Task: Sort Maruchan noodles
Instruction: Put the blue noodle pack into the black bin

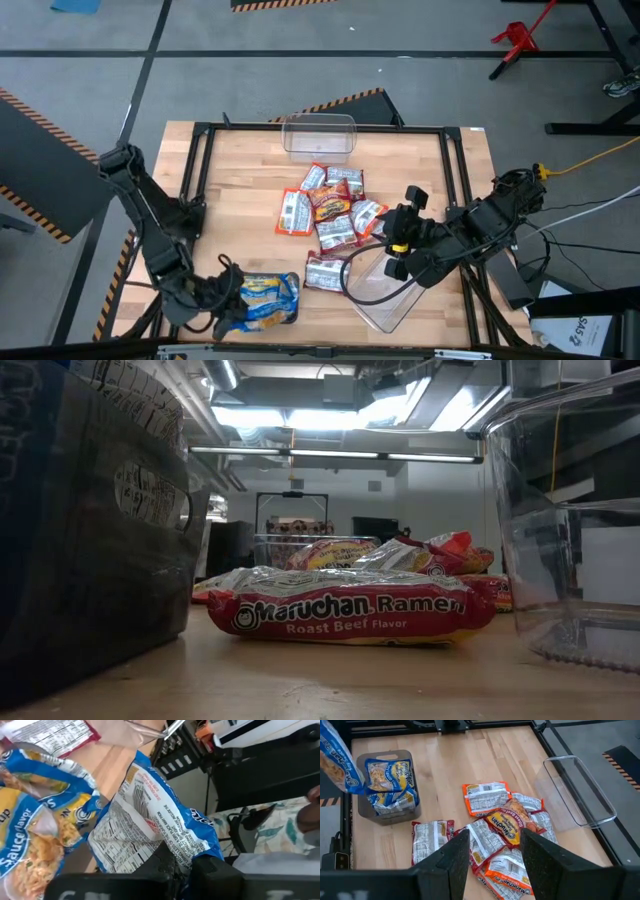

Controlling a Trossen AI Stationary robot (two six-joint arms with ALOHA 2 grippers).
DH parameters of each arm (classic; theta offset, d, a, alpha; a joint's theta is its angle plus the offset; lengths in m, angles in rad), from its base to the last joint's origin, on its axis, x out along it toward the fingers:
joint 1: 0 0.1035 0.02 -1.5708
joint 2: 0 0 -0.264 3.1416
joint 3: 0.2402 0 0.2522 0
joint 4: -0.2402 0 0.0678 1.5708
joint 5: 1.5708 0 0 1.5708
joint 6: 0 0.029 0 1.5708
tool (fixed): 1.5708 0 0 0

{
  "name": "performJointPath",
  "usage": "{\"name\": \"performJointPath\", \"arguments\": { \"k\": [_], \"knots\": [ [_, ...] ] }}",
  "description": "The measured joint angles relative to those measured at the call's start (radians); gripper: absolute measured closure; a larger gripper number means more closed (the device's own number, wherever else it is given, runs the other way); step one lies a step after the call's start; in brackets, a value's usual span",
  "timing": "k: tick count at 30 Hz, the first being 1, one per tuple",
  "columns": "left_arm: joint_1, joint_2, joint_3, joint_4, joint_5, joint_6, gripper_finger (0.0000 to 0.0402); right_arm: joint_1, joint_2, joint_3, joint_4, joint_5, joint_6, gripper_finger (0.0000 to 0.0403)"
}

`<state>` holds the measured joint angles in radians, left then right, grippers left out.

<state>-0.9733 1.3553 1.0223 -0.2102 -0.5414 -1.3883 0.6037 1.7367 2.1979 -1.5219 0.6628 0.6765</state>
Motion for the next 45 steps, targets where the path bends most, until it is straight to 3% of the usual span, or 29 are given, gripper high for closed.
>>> {"name": "performJointPath", "arguments": {
  "k": [5, 11, 20, 25, 30, 38, 45],
  "knots": [
    [0.007, 0.007, -0.069, 0.009, -0.013, -0.051, 0.0394, 0.0, 0.0, 0.0, 0.0, 0.0, 0.0, 0.024],
    [0.005, 0.007, -0.204, 0.169, -0.025, -0.161, 0.0394, 0.0, 0.0, 0.0, 0.0, 0.0, 0.0, 0.024],
    [0.005, -0.008, -0.244, 0.176, -0.046, -0.303, 0.0394, 0.0, 0.0, 0.0, 0.0, 0.0, -0.001, 0.024],
    [0.001, -0.065, -0.232, 0.199, -0.141, -0.256, 0.0395, -0.001, 0.0, 0.0, 0.001, 0.001, -0.001, 0.024],
    [-0.003, -0.084, -0.235, 0.22, -0.153, -0.264, 0.0395, -0.001, 0.0, 0.0, 0.001, 0.01, 0.0, 0.024],
    [-0.004, -0.087, -0.234, 0.592, -0.23, -0.098, 0.0396, -0.001, 0.0, 0.0, 0.0, 0.022, 0.0, 0.024],
    [-0.007, -0.087, -0.234, 0.475, -0.182, -0.151, 0.0396, -0.001, 0.0, 0.0, 0.0, 0.043, 0.0, 0.024]
  ]
}}
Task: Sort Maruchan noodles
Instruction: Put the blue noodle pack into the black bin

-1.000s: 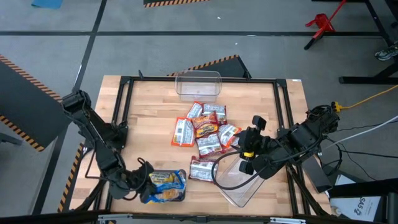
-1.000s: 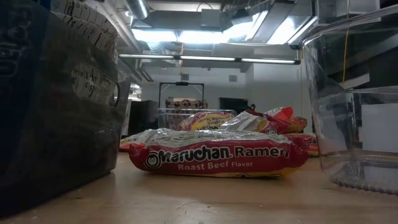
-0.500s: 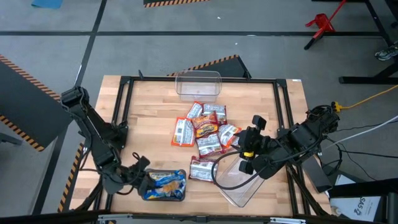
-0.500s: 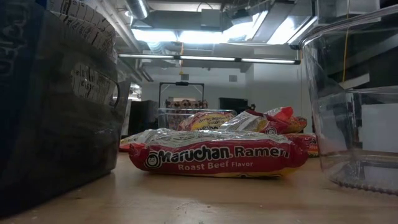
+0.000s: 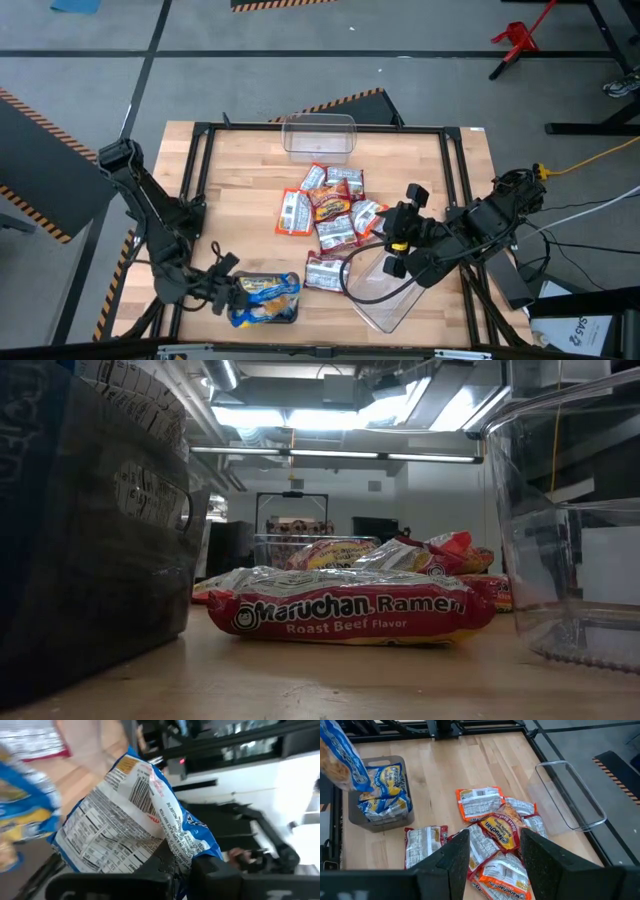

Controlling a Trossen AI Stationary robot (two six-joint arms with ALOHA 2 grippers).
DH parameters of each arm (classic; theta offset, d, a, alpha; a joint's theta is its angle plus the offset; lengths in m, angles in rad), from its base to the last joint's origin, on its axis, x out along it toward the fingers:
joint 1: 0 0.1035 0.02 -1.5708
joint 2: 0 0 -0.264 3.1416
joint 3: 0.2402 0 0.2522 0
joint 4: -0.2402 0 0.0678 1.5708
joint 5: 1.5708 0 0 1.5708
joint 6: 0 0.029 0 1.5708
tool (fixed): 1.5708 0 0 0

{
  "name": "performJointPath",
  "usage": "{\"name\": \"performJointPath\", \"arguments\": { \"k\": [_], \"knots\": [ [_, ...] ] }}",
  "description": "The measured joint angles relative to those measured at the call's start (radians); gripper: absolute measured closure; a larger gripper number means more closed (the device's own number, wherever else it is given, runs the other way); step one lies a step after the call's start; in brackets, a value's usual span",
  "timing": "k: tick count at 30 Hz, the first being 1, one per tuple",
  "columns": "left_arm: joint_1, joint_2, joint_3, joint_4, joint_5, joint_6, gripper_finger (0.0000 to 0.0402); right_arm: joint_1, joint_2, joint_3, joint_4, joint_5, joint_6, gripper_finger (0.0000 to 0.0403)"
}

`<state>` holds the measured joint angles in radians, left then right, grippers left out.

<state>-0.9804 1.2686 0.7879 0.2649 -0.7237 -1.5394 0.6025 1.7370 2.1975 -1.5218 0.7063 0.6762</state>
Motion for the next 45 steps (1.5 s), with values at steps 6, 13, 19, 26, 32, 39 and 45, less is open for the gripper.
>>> {"name": "performJointPath", "arguments": {
  "k": [6, 13, 19, 26, 32, 39, 45],
  "knots": [
    [-0.001, 0.0, -0.001, -0.08, 0.072, -0.028, 0.0396, 0.0, 0.0, 0.0, -0.001, 0.007, -0.001, 0.024],
    [0.0, 0.0, -0.001, -0.107, 0.087, -0.055, 0.0396, 0.0, 0.0, 0.0, -0.002, 0.009, -0.001, 0.024],
    [0.001, 0.023, -0.001, -0.102, 0.086, -0.105, 0.0396, 0.0, 0.0, 0.0, -0.003, 0.009, -0.001, 0.024],
    [0.021, 0.081, -0.002, -0.07, 0.106, -0.134, 0.0396, 0.0, 0.0, 0.0, -0.003, 0.009, -0.001, 0.024],
    [0.049, 0.088, -0.002, -0.107, 0.134, -0.111, 0.0396, 0.0, 0.0, 0.0, -0.003, 0.009, -0.001, 0.024],
    [0.053, 0.101, -0.002, -0.218, 0.143, -0.194, 0.0395, 0.0, 0.0, 0.0, -0.003, 0.009, -0.001, 0.024],
    [0.039, 0.1, -0.002, -0.347, 0.146, -0.315, 0.0389, -0.001, 0.0, 0.0, -0.008, 0.009, -0.001, 0.024]
  ]
}}
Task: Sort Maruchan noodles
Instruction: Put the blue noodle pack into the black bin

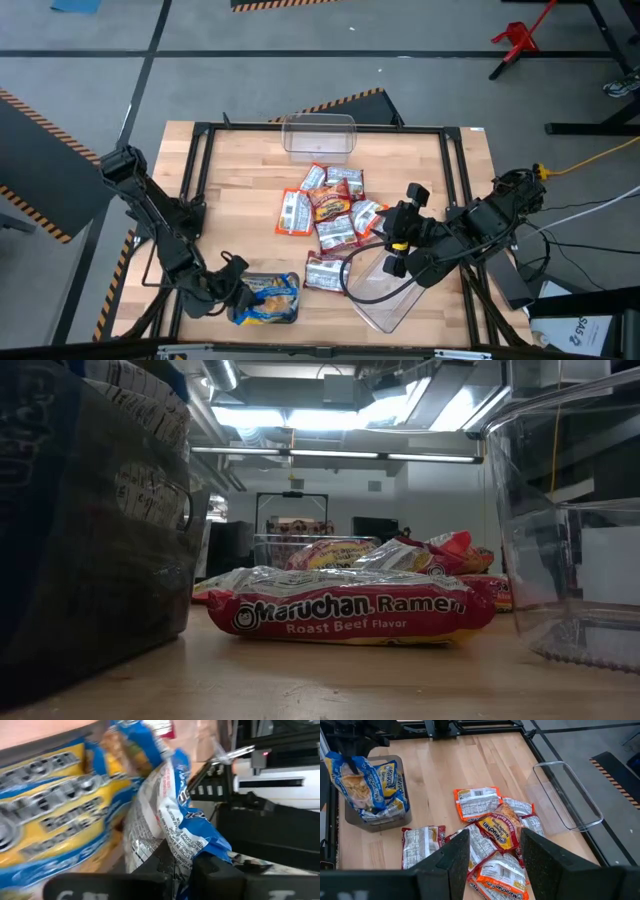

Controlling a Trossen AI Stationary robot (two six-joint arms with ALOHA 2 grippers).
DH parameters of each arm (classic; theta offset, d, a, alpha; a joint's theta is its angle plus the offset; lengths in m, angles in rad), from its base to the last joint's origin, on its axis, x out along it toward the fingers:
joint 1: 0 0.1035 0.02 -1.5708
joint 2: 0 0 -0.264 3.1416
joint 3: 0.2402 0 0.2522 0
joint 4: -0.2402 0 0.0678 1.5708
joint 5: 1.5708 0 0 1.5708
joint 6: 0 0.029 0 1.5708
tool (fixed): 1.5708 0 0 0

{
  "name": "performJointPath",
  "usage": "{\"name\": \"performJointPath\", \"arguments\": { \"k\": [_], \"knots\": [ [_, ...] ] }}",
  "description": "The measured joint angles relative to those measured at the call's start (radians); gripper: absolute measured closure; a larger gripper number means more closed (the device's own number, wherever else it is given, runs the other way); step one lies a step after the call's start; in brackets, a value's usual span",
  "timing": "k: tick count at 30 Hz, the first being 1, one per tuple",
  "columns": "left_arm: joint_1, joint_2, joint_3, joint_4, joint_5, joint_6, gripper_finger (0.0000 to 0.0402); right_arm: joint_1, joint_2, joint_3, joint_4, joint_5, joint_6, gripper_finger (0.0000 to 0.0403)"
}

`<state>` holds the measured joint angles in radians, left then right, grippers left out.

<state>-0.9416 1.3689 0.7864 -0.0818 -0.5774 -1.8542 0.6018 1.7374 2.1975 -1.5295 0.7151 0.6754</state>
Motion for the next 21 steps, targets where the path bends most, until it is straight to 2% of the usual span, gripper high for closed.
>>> {"name": "performJointPath", "arguments": {
  "k": [12, 17, 21],
  "knots": [
    [-0.019, -0.001, 0.0, -0.157, 0.02, -0.091, 0.0387, 0.0, 0.0, 0.0, 0.002, -0.001, 0.0, 0.024],
    [-0.03, -0.001, 0.0, -0.26, 0.061, -0.124, 0.0385, 0.0, 0.0, 0.0, 0.008, -0.034, -0.001, 0.024],
    [-0.039, -0.001, 0.0, -0.277, 0.064, -0.129, 0.0385, 0.0, 0.0, 0.0, 0.008, -0.041, -0.001, 0.024]
  ]
}}
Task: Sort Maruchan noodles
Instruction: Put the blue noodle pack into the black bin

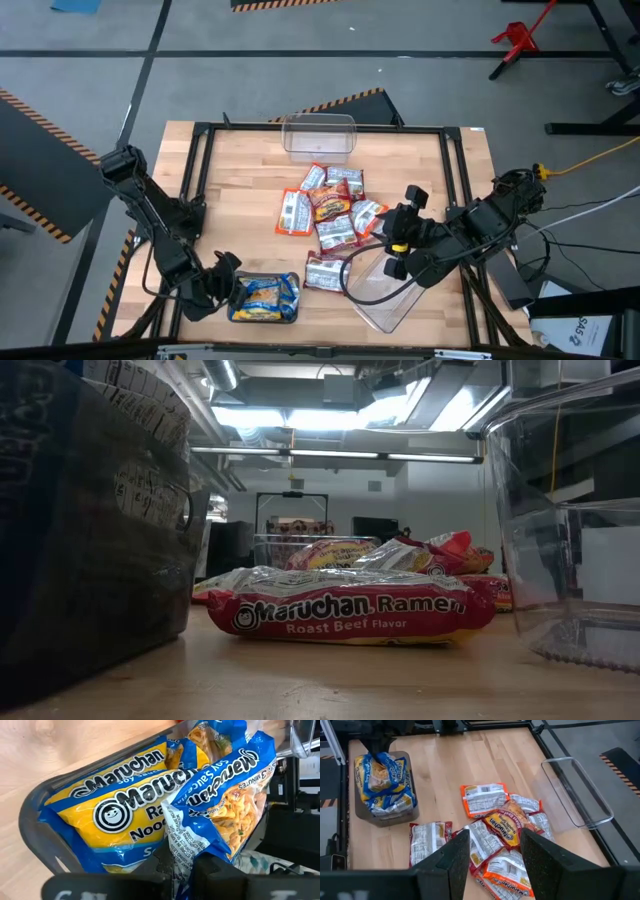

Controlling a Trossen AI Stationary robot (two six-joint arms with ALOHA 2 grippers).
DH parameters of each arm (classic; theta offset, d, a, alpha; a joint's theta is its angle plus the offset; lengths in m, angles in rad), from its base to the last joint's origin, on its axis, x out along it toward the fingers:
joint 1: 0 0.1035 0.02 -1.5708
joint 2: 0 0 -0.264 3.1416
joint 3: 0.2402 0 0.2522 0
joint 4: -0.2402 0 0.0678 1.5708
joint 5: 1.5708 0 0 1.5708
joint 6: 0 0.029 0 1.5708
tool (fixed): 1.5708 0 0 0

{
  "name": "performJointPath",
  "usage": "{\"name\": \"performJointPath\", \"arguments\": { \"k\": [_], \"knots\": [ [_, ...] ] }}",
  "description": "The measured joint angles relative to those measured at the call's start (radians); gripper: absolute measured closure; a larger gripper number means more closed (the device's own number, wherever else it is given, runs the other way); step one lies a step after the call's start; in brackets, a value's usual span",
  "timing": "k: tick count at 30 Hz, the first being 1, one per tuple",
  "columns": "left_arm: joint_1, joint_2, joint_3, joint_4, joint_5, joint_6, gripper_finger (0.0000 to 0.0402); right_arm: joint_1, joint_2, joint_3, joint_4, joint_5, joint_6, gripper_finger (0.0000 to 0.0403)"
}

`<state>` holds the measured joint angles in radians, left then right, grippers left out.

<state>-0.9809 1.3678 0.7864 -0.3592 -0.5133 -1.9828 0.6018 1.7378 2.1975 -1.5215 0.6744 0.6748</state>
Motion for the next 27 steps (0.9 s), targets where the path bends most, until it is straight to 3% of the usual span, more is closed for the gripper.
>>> {"name": "performJointPath", "arguments": {
  "k": [7, 20, 27],
  "knots": [
    [0.0, 0.0, 0.0, -0.015, -0.019, 0.005, 0.0369, 0.0, 0.005, 0.0, 0.001, -0.003, 0.0, 0.0239],
    [0.001, -0.031, 0.0, -0.035, -0.021, 0.109, 0.0261, 0.0, 0.032, 0.0, 0.003, 0.012, -0.029, 0.0239],
    [0.001, -0.117, 0.0, -0.183, -0.027, 0.104, 0.0254, 0.0, 0.035, 0.0, 0.017, 0.028, -0.032, 0.0239]
  ]
}}
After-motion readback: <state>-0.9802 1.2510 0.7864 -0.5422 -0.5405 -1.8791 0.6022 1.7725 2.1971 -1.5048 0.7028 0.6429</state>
